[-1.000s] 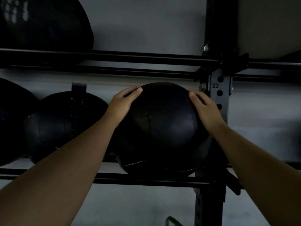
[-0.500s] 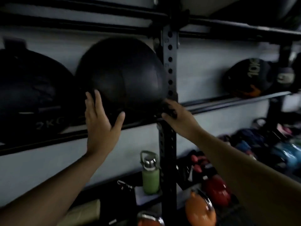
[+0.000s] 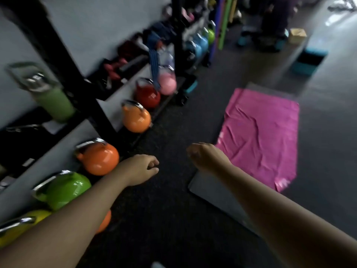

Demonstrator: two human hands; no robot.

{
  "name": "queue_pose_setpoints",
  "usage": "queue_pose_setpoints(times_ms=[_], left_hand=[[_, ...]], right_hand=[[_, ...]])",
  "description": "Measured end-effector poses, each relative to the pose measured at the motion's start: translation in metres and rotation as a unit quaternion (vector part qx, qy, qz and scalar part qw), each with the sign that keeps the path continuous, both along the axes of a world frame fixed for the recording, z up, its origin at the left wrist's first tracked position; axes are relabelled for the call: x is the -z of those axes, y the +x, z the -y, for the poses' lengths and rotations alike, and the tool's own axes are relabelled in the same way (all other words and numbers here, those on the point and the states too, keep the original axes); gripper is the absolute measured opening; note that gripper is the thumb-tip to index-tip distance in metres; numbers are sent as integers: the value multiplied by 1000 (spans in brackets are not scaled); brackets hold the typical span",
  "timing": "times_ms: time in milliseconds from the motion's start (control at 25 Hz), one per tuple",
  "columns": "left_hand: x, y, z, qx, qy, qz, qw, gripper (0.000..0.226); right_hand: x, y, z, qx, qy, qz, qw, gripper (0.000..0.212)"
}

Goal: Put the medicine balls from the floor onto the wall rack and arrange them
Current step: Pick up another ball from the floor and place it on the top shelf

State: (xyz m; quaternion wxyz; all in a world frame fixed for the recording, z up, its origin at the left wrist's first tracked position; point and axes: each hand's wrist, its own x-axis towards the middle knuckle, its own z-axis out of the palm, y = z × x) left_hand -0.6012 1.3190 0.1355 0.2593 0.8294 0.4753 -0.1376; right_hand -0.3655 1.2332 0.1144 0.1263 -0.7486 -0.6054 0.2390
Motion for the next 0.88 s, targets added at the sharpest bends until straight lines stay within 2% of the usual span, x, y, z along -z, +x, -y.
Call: queue_pose_setpoints(times_ms=[160, 320, 440, 640, 880], left_hand=[[64, 65, 111, 59, -102, -80, 990, 40], [117, 122, 230, 163, -171, -180, 955, 44], [155, 142, 300, 193, -209, -205, 937, 40], [233, 147, 371, 193, -284, -229, 911, 38], [378, 151, 412, 176, -303, -249, 903, 30]], right_hand=[[68, 48, 172, 82, -144, -22, 986, 25], [128, 76, 351, 214, -261, -85, 938, 33], [174, 79, 447, 291, -296, -114, 902, 31], [244, 53, 510, 332, -316, -167, 873, 25], [363, 41, 539, 387, -325, -168, 846, 26]])
